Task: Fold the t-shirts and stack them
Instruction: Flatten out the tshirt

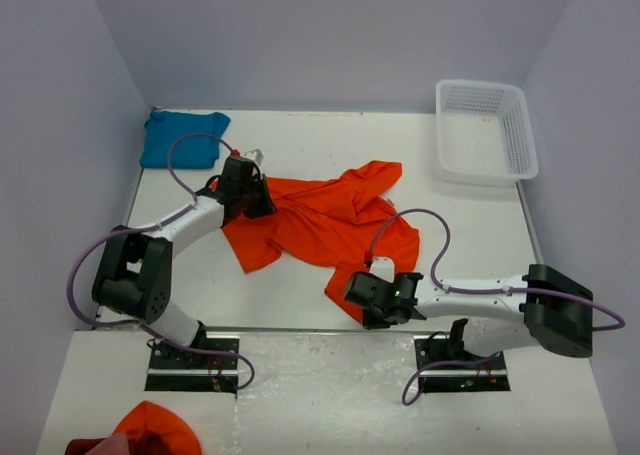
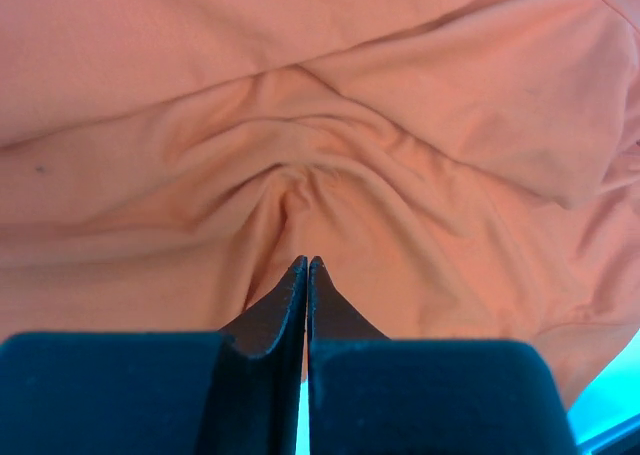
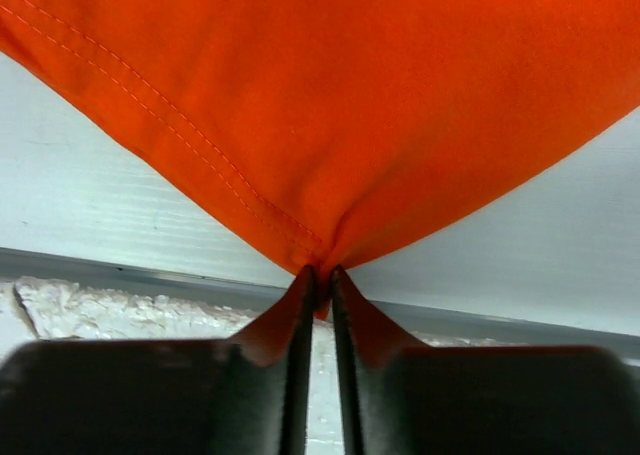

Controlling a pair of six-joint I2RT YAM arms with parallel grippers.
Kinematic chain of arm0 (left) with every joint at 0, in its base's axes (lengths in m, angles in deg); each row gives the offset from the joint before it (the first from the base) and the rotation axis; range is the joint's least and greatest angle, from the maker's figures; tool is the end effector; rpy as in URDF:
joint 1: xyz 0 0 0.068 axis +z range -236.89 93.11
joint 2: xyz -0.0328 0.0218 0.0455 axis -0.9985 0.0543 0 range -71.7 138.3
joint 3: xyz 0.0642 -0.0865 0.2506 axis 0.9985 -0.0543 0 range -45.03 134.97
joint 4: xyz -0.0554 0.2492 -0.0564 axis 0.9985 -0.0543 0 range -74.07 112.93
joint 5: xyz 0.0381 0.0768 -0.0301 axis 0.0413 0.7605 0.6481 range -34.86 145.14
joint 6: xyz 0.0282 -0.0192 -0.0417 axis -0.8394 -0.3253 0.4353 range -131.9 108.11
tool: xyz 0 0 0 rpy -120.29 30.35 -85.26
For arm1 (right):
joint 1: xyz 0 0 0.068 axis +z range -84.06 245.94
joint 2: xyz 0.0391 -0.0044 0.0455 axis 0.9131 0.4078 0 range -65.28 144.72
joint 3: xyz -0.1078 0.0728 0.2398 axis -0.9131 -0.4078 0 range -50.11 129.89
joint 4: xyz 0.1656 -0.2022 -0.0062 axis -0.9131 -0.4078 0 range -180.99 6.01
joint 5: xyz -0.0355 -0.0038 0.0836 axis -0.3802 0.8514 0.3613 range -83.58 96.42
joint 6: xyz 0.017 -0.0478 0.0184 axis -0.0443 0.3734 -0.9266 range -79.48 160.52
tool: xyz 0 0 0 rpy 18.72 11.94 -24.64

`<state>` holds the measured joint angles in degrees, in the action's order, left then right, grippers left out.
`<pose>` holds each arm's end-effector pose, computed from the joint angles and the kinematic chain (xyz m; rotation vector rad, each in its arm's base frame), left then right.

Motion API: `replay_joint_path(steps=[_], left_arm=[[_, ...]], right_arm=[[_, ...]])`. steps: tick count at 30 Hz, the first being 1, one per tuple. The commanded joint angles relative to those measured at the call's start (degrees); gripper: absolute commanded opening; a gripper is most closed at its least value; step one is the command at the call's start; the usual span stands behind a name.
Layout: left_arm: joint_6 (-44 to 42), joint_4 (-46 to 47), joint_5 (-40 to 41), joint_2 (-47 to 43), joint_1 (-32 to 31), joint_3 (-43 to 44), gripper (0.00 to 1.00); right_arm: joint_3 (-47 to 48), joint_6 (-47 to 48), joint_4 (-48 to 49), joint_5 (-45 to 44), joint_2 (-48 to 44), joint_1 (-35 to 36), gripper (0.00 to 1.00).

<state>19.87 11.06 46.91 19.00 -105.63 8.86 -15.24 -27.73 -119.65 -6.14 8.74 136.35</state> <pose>0.3084 -0.1099 0.1966 -0.2154 2.4819 -0.5627 0.0756 0.1892 0.1542 -0.0120 2.8344 0.2435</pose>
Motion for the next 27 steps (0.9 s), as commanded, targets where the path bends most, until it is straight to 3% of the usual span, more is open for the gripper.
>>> replay_joint_path(steps=[1,4,12,15,20,23,27], left_arm=[[-1.4,-1.8,0.8,-5.1,0.2,-2.6,0.0],[0.9,-3.1,3.8,-8.8,-0.9,-6.8,0.0],[15.1,-4.2,13.8,-24.6,-8.8,-23.8,0.0],[21.7,-10.2,18.4,-31.7,-9.6,-28.9,0.0],[24.1,-18.9,25.7,-37.2,-9.6,-27.4,0.15],[23.3,-21.1,28.0,-35.9,-9.5,-24.7,0.23],[22.7,-21.0,29.2,-32.8,-9.6,-23.8,0.26]], right_arm=[[-1.6,-3.6,1.4,-2.1,2.2,0.9,0.09],[-1.7,-4.7,0.2,-3.3,1.3,1.2,0.0],[1.8,-3.7,-2.9,-7.3,0.6,1.2,0.0],[2.0,-1.6,-1.7,-7.4,-0.1,1.2,0.0],[0.5,0.7,2.5,-5.6,-1.0,1.2,0.0],[-0.2,1.5,3.5,-4.8,-0.6,1.2,0.0],[-1.5,1.7,3.6,-4.3,-1.9,1.2,0.0]])
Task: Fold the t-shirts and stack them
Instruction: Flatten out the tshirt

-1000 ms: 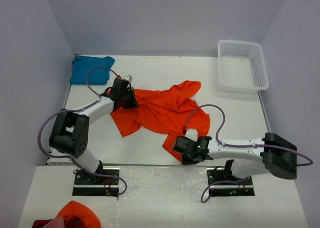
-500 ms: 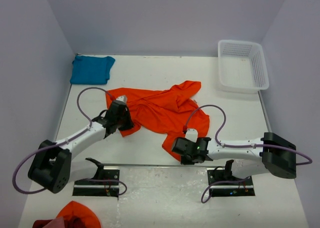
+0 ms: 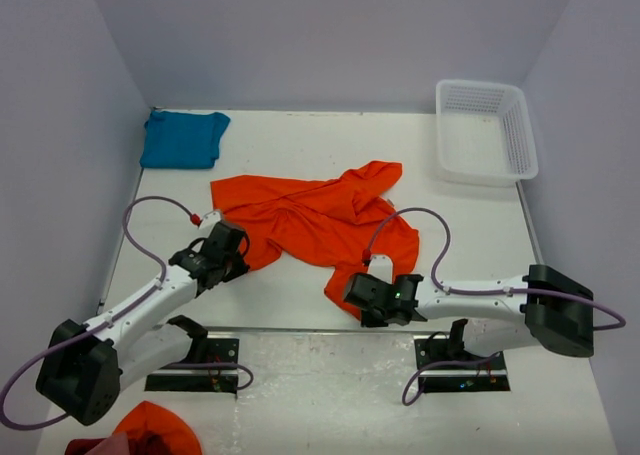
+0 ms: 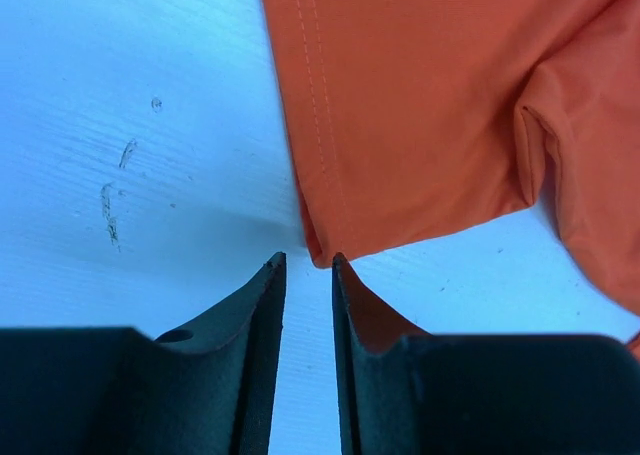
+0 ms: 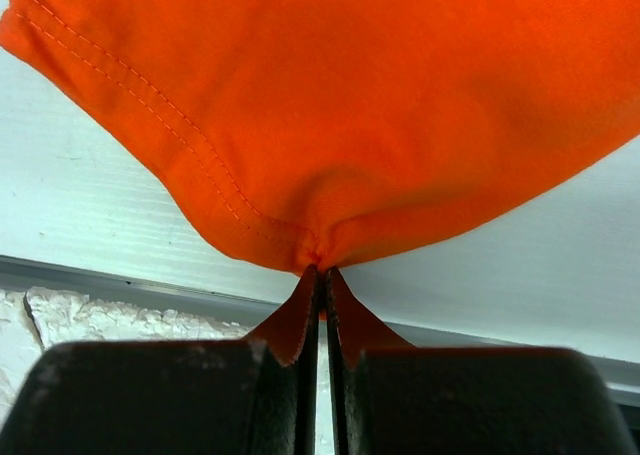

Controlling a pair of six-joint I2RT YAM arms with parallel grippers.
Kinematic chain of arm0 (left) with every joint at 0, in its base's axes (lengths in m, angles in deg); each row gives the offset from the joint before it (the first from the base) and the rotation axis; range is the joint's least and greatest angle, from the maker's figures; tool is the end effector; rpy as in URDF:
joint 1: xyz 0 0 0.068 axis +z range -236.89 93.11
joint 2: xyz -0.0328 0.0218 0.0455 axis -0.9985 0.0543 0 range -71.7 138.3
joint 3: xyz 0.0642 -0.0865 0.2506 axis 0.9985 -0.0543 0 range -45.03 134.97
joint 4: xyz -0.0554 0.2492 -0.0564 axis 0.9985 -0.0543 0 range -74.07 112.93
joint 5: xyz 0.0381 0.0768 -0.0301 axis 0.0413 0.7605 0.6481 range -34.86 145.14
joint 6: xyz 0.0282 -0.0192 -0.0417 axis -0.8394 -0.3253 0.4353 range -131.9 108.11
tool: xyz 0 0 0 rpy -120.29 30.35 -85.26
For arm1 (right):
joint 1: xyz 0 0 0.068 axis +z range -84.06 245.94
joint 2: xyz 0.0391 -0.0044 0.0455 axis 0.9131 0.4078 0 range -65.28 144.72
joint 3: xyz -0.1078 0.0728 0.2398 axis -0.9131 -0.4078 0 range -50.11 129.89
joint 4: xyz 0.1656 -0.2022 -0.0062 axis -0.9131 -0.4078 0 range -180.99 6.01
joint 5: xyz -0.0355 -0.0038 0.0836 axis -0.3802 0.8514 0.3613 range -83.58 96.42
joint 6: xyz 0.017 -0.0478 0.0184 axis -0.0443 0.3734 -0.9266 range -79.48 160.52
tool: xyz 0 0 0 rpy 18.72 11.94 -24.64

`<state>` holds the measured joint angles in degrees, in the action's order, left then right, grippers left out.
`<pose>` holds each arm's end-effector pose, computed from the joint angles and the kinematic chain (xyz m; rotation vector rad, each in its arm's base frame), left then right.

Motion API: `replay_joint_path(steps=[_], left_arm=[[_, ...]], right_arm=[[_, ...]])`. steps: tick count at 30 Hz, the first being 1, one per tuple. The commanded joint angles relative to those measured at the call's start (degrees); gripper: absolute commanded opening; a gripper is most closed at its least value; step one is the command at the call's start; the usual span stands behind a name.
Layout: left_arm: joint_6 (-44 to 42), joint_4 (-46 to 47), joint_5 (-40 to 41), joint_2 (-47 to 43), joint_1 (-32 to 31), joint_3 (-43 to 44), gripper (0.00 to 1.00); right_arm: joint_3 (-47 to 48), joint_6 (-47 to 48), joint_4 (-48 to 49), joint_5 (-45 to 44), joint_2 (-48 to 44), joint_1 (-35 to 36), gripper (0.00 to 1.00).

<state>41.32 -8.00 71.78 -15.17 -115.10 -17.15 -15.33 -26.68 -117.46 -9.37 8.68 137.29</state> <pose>0.1572 -0.0727 0.1756 -0.6511 2.4676 -0.1695 0.0754 0.1931 0.1556 -0.0418 2.7675 0.2591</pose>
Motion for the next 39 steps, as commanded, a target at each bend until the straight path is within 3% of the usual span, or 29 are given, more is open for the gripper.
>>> replay_joint_path(steps=[1,9,20,34,37,39], left_arm=[[1.2,-1.3,4.1,1.7,0.0,2.1,0.27],[-0.2,3.2,0.9,5.2,0.5,0.9,0.29],[-0.9,4.8,-0.7,3.3,0.6,0.3,0.32],[-1.2,12.0,-3.9,9.9,0.7,-2.2,0.32],[-1.3,12.7,-4.3,10.7,0.7,-2.3,0.27],[-1.6,12.8,-4.6,10.7,0.7,-2.1,0.07]], right_arm=[[-1.7,0.2,1.3,-1.1,-2.6,0.3,0.0],[-3.1,-1.4,-1.2,-1.6,-8.3,0.3,0.0],[-3.9,-2.0,-0.2,-0.8,-7.8,0.3,0.0],[-4.3,-3.0,-1.6,-0.9,-9.3,0.4,0.0],[-4.4,-3.0,-1.8,-0.7,-9.0,0.4,0.0],[-4.1,-3.1,-1.9,-0.7,-8.7,0.4,0.0]])
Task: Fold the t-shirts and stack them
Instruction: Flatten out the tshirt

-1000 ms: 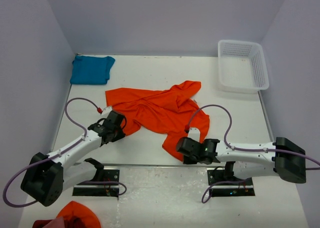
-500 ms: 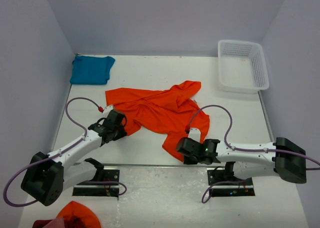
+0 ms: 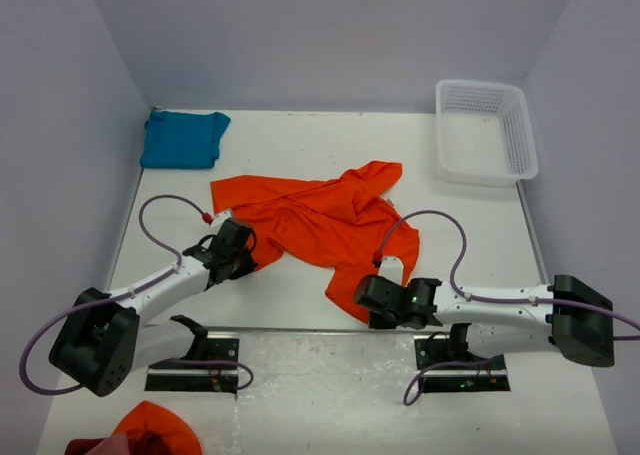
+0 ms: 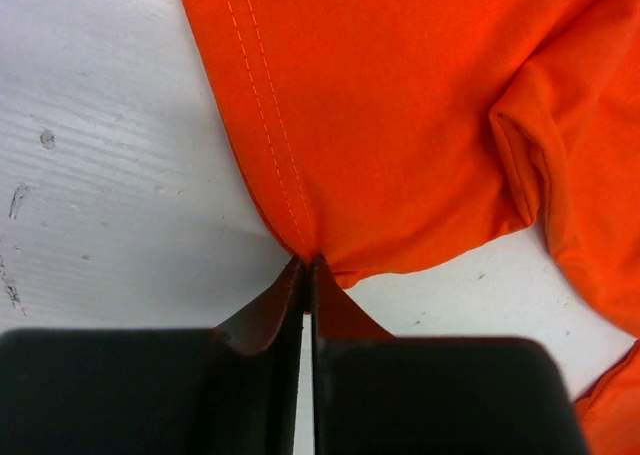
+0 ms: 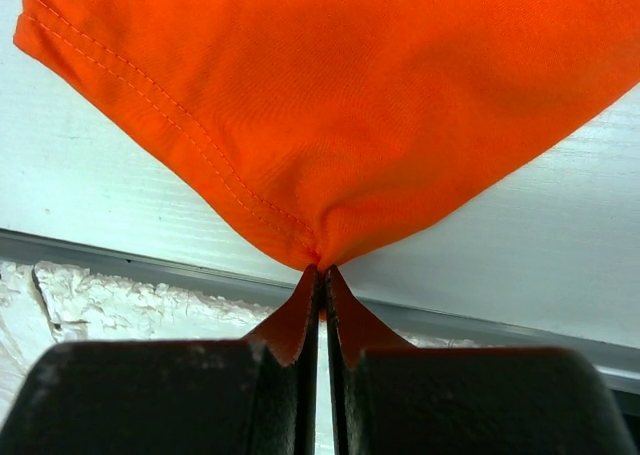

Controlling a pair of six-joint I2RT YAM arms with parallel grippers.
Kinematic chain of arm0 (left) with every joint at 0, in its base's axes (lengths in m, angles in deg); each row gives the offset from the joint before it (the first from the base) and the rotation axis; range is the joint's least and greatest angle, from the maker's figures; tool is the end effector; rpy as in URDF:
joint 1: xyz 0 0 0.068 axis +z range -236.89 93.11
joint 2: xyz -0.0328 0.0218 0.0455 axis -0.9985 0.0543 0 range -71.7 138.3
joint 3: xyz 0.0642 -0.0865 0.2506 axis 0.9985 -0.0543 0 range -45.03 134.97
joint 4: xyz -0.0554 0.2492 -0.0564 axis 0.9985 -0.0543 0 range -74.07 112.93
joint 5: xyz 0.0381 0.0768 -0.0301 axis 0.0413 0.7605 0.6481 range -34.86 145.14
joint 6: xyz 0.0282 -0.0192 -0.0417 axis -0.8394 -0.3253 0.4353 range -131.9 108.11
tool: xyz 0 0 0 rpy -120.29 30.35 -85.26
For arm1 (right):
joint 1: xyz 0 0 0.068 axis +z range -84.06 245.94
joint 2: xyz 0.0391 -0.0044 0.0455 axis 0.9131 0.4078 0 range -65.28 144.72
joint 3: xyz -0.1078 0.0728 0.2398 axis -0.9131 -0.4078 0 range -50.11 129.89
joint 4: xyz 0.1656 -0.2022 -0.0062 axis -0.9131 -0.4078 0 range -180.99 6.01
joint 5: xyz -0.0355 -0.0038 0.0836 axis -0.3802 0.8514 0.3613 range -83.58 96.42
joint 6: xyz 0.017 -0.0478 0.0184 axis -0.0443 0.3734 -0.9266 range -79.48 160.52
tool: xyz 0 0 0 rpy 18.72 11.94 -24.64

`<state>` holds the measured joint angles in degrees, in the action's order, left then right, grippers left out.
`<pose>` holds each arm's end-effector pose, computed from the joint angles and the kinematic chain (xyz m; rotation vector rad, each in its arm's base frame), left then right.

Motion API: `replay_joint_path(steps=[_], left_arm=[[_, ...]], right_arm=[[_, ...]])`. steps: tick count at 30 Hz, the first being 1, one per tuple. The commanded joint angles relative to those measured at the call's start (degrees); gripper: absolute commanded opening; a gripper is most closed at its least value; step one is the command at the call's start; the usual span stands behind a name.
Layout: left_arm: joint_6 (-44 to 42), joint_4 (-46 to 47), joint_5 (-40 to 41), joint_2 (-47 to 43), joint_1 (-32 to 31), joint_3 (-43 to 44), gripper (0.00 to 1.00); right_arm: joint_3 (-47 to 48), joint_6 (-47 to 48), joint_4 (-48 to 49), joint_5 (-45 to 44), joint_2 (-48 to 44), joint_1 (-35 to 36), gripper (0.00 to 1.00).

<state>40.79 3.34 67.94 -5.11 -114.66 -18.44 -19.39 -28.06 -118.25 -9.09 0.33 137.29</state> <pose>0.1774 -0.0844 0.1505 -0.6350 2.5085 -0.2325 0.0681 0.1720 0.1618 0.0023 2.7454 0.3464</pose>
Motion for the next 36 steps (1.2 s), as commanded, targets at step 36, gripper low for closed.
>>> replay_joint_path(steps=[36], left_arm=[[-30.3,-39.0,14.4,-7.4,0.1,78.7,0.0]], right_arm=[[100.4,68.8,-18.2,-32.4,1.1,-19.5,0.0]])
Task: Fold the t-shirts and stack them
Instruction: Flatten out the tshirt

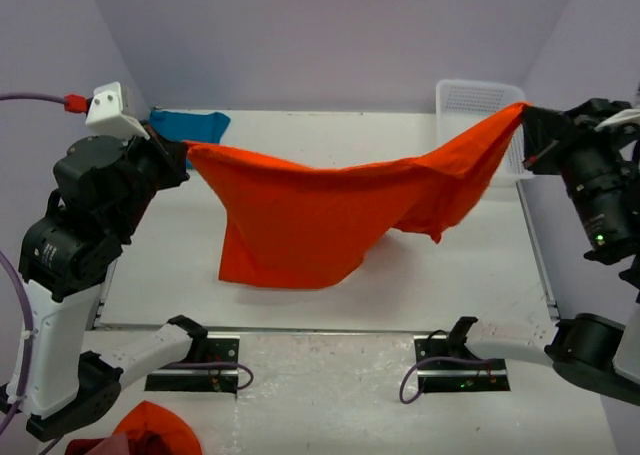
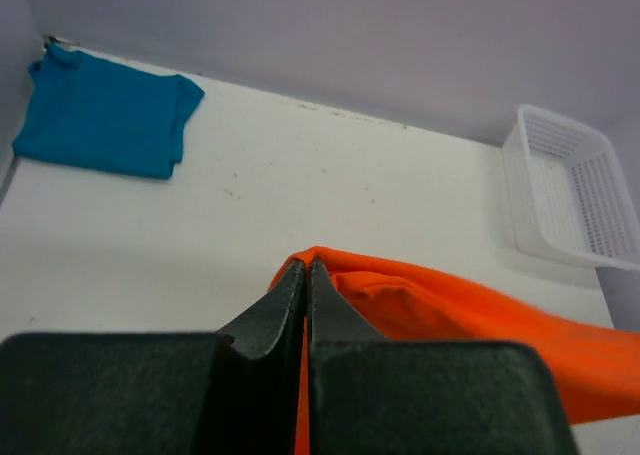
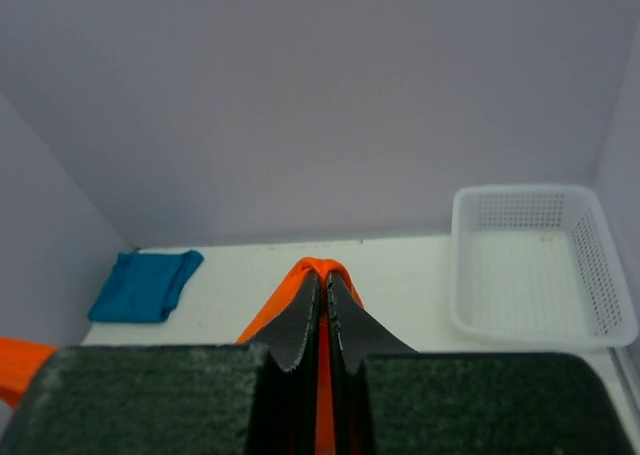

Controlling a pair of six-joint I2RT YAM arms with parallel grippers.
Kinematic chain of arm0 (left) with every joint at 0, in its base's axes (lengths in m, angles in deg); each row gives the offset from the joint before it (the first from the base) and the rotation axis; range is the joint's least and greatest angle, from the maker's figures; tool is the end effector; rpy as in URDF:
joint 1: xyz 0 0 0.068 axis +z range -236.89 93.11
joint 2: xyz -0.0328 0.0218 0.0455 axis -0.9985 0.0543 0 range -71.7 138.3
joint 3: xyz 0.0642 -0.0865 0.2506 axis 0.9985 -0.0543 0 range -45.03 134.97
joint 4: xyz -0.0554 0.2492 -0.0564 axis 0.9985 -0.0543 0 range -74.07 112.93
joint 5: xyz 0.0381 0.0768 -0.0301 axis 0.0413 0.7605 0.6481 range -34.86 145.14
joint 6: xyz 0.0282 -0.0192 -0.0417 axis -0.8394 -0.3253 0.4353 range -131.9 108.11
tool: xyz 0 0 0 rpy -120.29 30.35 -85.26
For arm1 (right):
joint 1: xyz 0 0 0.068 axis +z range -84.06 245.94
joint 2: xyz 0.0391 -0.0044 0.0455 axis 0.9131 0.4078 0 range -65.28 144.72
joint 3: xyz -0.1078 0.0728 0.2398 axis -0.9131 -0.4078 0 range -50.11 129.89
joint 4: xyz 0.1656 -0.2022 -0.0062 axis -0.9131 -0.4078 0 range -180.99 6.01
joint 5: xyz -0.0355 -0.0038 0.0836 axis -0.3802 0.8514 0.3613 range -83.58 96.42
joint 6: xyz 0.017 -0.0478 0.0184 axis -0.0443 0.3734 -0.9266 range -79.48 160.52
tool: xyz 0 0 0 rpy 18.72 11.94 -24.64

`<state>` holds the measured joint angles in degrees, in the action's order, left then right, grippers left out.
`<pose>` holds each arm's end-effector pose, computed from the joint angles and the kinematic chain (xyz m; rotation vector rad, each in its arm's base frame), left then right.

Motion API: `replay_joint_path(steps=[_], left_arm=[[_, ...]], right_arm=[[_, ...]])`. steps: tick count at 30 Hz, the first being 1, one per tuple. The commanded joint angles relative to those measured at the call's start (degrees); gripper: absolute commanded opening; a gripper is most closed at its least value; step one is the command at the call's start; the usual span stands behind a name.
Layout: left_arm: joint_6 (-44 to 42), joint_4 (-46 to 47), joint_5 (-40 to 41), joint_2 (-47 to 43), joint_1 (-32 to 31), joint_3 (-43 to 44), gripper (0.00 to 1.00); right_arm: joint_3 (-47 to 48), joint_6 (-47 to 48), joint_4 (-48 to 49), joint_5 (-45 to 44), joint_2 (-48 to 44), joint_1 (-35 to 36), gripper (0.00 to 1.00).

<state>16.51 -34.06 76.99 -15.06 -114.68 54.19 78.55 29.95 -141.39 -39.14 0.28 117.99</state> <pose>0.1109 -0.0434 0.5172 -0.2788 1.7963 -0.3506 0.0610 0.0368 0.6092 0.1091 1.5043 0.2947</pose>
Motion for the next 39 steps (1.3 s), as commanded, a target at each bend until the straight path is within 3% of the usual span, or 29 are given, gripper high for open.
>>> replay_joint_path(steps=[1,4,5,7,9,12,16,20,24,27,33,34,39], left_arm=[[-6.5,-1.3,6.3,5.8,0.2,7.4,0.0],[-9.1,1.3,1.7,14.0,3.6,10.8,0.0],[-10.0,2.2,-5.3,16.4,6.3,11.9,0.0],[-10.4,5.4,-9.8,22.9,12.4,13.0,0.0],[-11.0,6.4,-20.8,30.8,19.1,16.5,0.0],[-12.1,5.6,-26.0,42.4,25.3,26.4,0.0],[-13.0,5.1,-36.2,55.6,32.5,41.5,0.0],[-10.8,12.2,-46.7,61.7,39.0,44.3,0.0],[-6.4,24.0,-54.7,59.1,41.4,40.2,0.0],[-3.4,27.2,-59.2,57.9,42.1,42.4,0.0],[-3.0,26.4,-61.0,48.0,42.1,35.8,0.0],[-4.0,25.8,-61.1,46.3,42.2,34.6,0.0],[-8.0,20.7,-60.9,31.3,42.2,25.2,0.0]], right_arm=[[3.6,13.4,6.2,-2.8,1.5,-0.3,0.0],[7.7,18.1,9.2,0.4,6.1,-4.1,0.0],[8.9,18.2,9.2,2.6,9.6,-6.0,0.0],[11.2,16.5,9.5,10.4,12.7,-13.5,0.0],[13.9,13.1,9.4,18.9,18.2,-21.3,0.0],[16.4,11.0,9.3,28.2,26.5,-30.0,0.0],[19.4,9.2,12.5,36.5,35.2,-36.4,0.0],[20.4,10.1,16.9,39.1,38.9,-38.8,0.0],[20.9,13.8,20.2,39.1,38.8,-39.0,0.0],[21.6,14.3,20.7,39.1,37.5,-39.0,0.0],[15.2,14.4,17.7,38.0,27.8,-37.8,0.0],[12.4,15.0,18.4,37.1,22.8,-37.0,0.0],[4.2,15.3,14.6,31.9,9.9,-29.5,0.0]])
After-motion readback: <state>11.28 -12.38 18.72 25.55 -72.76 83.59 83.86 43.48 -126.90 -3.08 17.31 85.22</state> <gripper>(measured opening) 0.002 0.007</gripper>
